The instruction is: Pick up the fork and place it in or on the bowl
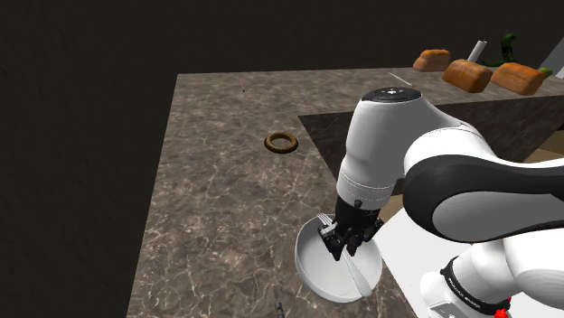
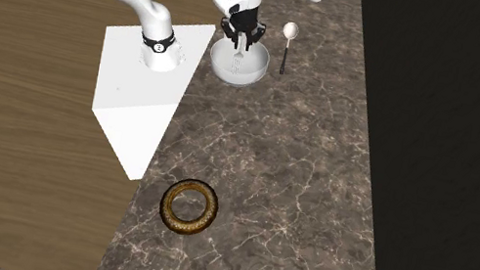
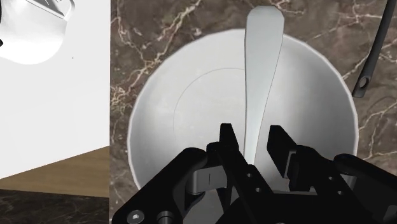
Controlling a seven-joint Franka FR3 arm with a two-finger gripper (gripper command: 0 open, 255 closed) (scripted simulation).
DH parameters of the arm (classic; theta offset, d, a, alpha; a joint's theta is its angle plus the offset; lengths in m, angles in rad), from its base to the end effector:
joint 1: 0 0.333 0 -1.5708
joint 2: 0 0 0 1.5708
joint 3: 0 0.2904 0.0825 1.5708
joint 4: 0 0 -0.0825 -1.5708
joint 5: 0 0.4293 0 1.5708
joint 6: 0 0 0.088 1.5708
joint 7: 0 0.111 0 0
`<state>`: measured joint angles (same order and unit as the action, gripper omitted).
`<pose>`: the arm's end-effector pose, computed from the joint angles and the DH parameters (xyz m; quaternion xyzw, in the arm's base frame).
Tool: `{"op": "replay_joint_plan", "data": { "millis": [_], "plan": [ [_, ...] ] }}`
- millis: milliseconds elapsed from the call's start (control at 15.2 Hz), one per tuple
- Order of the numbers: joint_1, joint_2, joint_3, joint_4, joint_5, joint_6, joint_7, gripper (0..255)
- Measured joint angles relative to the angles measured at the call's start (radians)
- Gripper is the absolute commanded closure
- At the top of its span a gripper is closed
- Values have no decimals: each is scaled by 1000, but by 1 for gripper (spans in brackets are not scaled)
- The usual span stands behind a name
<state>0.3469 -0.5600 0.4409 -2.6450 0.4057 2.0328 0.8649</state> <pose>0.2921 0.2973 0.3481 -0.9826 0.1711 0.0700 0.0186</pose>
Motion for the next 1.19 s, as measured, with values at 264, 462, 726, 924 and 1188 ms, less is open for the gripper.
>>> {"op": "replay_joint_plan", "data": {
  "millis": [264,462,726,924,1188],
  "plan": [
    [0,1,0,0,0,1,0,0],
    [0,3,1,-2,1,4,0,0],
    [-2,-6,-6,8,-4,-16,0,0],
    [-9,-28,-26,69,-24,-98,8,0],
    [-13,-40,-40,92,-33,-134,6,0]
  ]
}}
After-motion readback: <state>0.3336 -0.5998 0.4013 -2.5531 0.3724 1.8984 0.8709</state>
